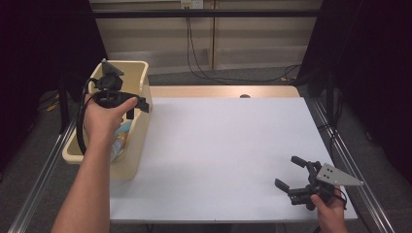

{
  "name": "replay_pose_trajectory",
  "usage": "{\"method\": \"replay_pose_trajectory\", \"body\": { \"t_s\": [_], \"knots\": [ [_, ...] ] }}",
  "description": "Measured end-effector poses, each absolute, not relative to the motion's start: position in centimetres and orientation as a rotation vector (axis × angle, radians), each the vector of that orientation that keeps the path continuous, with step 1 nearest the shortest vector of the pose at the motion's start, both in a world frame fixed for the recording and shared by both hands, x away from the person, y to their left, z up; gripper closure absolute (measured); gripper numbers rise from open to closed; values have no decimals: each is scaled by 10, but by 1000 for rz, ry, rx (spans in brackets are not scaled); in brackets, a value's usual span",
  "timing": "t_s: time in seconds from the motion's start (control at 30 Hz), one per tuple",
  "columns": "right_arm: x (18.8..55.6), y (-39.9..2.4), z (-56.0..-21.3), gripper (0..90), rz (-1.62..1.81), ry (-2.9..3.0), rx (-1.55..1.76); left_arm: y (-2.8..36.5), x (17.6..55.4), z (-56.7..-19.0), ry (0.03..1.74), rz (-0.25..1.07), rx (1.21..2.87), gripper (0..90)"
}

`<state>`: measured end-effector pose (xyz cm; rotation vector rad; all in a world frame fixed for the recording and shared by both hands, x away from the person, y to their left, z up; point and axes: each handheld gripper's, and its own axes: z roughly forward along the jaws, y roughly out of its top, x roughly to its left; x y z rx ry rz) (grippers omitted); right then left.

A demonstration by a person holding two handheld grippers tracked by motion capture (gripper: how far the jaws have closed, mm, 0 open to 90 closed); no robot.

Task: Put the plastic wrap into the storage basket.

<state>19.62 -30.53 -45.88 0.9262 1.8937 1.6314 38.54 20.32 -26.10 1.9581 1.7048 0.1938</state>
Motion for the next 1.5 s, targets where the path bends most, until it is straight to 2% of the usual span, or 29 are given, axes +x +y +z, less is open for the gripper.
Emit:
{"method": "replay_pose_trajectory", "body": {
  "t_s": [0.63,1.5],
  "knots": [
    [196,-305,-458,3,1633,1896,922,165,386,-264,1600,138,2078,140],
    [196,-306,-458,2,1629,1895,917,128,381,-294,1511,83,2216,140]
  ]
}}
